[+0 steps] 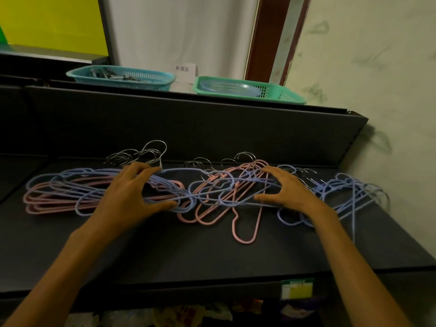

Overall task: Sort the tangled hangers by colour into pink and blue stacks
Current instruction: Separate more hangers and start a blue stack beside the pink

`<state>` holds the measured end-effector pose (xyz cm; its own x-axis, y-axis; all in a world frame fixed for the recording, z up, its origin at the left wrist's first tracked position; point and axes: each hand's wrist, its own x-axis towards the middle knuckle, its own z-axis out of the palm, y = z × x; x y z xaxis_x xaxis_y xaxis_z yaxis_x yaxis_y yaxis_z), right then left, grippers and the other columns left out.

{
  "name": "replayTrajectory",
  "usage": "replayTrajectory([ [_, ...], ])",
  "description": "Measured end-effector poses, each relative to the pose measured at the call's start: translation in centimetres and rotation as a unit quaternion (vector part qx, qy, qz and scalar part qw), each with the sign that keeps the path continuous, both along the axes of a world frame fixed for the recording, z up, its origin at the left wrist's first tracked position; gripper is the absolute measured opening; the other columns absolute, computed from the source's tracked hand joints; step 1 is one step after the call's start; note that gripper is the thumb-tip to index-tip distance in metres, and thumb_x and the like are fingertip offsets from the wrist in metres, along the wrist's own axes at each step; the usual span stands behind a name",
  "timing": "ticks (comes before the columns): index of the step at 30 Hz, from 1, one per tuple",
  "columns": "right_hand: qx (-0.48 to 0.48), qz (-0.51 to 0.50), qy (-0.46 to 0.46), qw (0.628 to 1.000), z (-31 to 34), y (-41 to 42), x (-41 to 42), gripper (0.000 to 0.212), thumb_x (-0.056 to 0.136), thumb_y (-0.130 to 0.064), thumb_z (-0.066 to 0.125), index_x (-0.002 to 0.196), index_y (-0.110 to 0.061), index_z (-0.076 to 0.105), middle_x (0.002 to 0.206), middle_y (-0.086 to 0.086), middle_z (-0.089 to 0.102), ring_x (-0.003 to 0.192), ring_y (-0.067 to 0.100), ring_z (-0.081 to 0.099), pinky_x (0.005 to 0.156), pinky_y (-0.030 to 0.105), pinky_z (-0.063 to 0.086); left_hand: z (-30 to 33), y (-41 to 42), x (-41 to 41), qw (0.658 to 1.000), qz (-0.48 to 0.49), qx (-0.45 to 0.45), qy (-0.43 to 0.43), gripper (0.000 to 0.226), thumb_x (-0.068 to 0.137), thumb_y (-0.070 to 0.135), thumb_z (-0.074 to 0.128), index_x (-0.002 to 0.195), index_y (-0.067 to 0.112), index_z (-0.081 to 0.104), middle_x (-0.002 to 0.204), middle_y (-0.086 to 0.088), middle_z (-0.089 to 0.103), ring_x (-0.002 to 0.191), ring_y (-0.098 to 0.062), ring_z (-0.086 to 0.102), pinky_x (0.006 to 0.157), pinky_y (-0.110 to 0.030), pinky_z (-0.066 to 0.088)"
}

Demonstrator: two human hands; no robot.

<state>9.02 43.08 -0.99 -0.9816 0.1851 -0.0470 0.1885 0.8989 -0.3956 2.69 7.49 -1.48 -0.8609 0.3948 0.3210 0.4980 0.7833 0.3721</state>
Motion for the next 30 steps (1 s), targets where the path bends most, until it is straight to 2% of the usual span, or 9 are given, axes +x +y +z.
replayTrajectory([
  [2, 0.012, 0.002, -0.033, 0.999, 0.0, 0.5, -0.5, 0.101, 0.057, -0.077, 0.061, 0.143, -0.036, 0.029, 0.153, -0.001, 0.025, 0.138, 0.023, 0.025, 0.110, 0.045, 0.027, 0.1, 0.4, -0.3, 1.000, -0.003, 0.003, -0.005, 0.090, 0.064, 0.057, 0.072, 0.140, 0.026, 0.035, 0.139, -0.001, 0.032, 0.125, -0.022, 0.034, 0.101, -0.043, 0.037],
  [5, 0.012, 0.008, -0.021, 1.000, -0.5, 0.2, 0.0, 0.091, 0.064, -0.073, 0.061, 0.141, -0.036, 0.030, 0.150, -0.002, 0.029, 0.136, 0.021, 0.026, 0.109, 0.043, 0.027, 0.1, 0.7, -0.9, 1.000, -0.012, 0.003, 0.003, 0.090, 0.063, 0.059, 0.071, 0.139, 0.025, 0.038, 0.138, -0.003, 0.034, 0.124, -0.024, 0.037, 0.100, -0.043, 0.038],
  [9, 0.049, 0.049, 0.016, 0.997, -1.6, -0.6, 1.3, 0.099, 0.063, -0.078, 0.055, 0.146, -0.038, 0.018, 0.156, -0.009, 0.015, 0.142, 0.013, 0.013, 0.114, 0.039, 0.015, 0.2, 1.0, -1.6, 1.000, -0.009, 0.011, 0.010, 0.093, 0.058, 0.065, 0.061, 0.137, 0.021, 0.041, 0.135, -0.006, 0.038, 0.121, -0.026, 0.039, 0.098, -0.044, 0.039],
  [12, 0.077, 0.053, 0.051, 0.994, -2.3, -0.7, 1.5, 0.094, 0.070, -0.068, 0.062, 0.146, -0.035, 0.018, 0.156, -0.007, 0.015, 0.142, 0.012, 0.012, 0.112, 0.031, 0.008, 0.0, 1.3, -2.1, 1.000, -0.010, 0.002, 0.010, 0.095, 0.055, 0.069, 0.058, 0.137, 0.022, 0.041, 0.135, -0.006, 0.038, 0.121, -0.026, 0.039, 0.098, -0.046, 0.040],
  [15, 0.059, 0.054, 0.082, 0.993, -1.9, -1.0, 1.3, 0.085, 0.070, -0.055, 0.071, 0.141, -0.031, 0.029, 0.148, -0.006, 0.027, 0.136, 0.011, 0.022, 0.109, 0.028, 0.016, -0.1, 1.5, -2.5, 1.000, -0.009, -0.002, 0.016, 0.094, 0.058, 0.064, 0.066, 0.137, 0.022, 0.041, 0.136, -0.006, 0.038, 0.121, -0.026, 0.039, 0.098, -0.046, 0.038],
  [18, 0.031, 0.060, 0.106, 0.992, -1.4, -1.0, 0.9, 0.083, 0.064, -0.047, 0.080, 0.132, -0.028, 0.037, 0.136, -0.006, 0.035, 0.124, 0.009, 0.032, 0.105, 0.024, 0.024, 0.1, 1.5, -2.6, 1.000, -0.011, 0.007, 0.019, 0.095, 0.056, 0.067, 0.060, 0.137, 0.022, 0.041, 0.134, -0.005, 0.038, 0.120, -0.026, 0.039, 0.097, -0.045, 0.039],
  [21, 0.022, 0.060, 0.112, 0.992, -0.8, -0.7, 1.1, 0.085, 0.060, -0.048, 0.082, 0.130, -0.028, 0.038, 0.131, -0.007, 0.036, 0.117, 0.004, 0.032, 0.102, 0.027, 0.031, 0.3, 1.4, -2.5, 0.999, -0.016, 0.015, 0.030, 0.091, 0.057, 0.062, 0.064, 0.135, 0.019, 0.044, 0.132, -0.007, 0.041, 0.118, -0.026, 0.041, 0.096, -0.043, 0.040],
  [27, 0.016, 0.064, 0.076, 0.995, -0.2, 0.1, 2.7, 0.089, 0.058, -0.056, 0.080, 0.132, -0.033, 0.037, 0.134, -0.009, 0.036, 0.115, 0.002, 0.031, 0.102, 0.031, 0.034, 0.6, 0.7, -2.4, 0.998, -0.020, 0.023, 0.047, 0.091, 0.057, 0.065, 0.059, 0.133, 0.016, 0.046, 0.127, -0.009, 0.045, 0.113, -0.026, 0.044, 0.091, -0.041, 0.043],
  [30, 0.009, 0.060, 0.053, 0.997, -0.2, 0.3, 3.6, 0.091, 0.056, -0.059, 0.079, 0.133, -0.036, 0.037, 0.137, -0.009, 0.035, 0.121, 0.007, 0.034, 0.106, 0.038, 0.036, 0.6, 0.5, -2.3, 0.998, -0.021, 0.021, 0.056, 0.089, 0.059, 0.062, 0.061, 0.133, 0.015, 0.046, 0.128, -0.010, 0.044, 0.114, -0.027, 0.043, 0.091, -0.039, 0.040],
])
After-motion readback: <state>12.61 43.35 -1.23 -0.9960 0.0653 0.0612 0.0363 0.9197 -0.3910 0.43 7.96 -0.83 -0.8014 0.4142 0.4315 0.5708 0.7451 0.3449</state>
